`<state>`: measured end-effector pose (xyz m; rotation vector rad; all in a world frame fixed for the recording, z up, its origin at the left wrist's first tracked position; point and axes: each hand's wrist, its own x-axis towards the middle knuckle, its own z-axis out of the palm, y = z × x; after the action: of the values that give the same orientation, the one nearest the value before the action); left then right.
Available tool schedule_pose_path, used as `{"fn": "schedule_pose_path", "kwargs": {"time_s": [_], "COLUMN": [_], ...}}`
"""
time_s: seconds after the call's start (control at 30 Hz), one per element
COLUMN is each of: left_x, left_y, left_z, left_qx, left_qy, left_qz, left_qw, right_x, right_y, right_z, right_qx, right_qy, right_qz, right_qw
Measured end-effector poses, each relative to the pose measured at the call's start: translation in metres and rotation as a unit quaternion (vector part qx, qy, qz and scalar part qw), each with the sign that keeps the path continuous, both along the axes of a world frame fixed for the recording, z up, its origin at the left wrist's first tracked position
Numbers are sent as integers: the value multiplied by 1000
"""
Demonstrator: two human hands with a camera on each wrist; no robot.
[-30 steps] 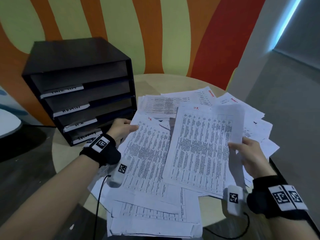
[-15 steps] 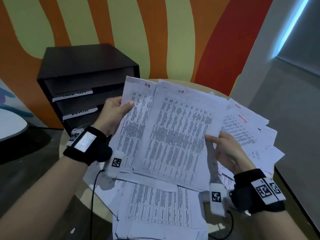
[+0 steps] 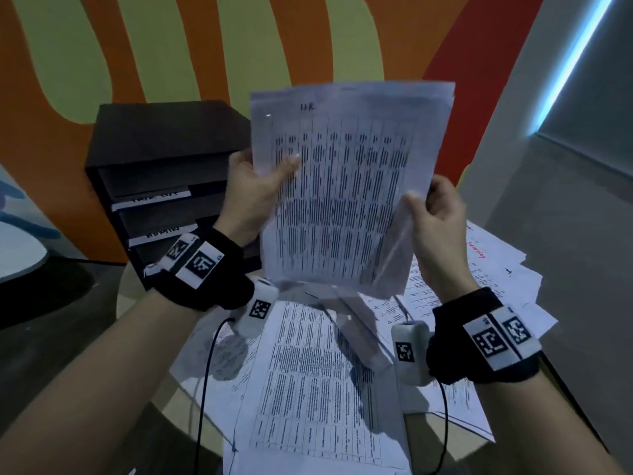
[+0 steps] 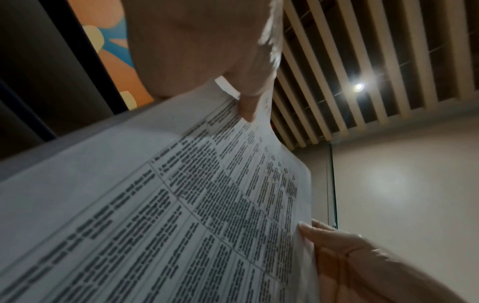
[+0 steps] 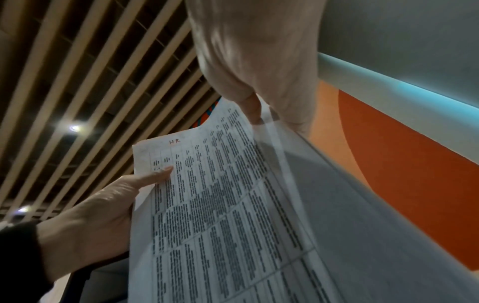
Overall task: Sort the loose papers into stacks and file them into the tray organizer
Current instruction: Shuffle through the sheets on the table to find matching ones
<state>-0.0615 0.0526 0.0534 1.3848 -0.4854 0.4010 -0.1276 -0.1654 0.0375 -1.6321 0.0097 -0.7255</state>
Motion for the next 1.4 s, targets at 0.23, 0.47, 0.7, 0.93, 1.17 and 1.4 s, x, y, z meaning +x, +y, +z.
{"fn": "schedule_pose_path", "kwargs": {"time_s": [0.23, 0.47, 0.7, 0.93, 1.17, 1.4], "left_x": [5, 5, -22, -5, -5, -10], "left_y": [5, 6, -10, 26, 65, 72], "left_z": [-46, -46, 1, -32, -57, -97], "left_qx": [89, 163, 284, 254, -23, 58], "left_qy": [102, 63, -147, -20, 115, 224], "left_qz": [-74, -41, -78, 55, -9, -40], "left_qw": [988, 984, 944, 965, 993, 972], "right_x": [-2, -1, -15, -9, -9, -14], "right_y": [0, -18, -7, -32, -45, -33], "right_z": [-21, 12, 61, 38, -11, -68], "right_qx": [10, -153, -467, -210, -8, 62], "right_qy": [63, -9, 23, 5, 62, 166], "right_qz": [64, -45, -34, 55, 79, 146], "right_qw": [996, 987, 884, 976, 995, 973]}}
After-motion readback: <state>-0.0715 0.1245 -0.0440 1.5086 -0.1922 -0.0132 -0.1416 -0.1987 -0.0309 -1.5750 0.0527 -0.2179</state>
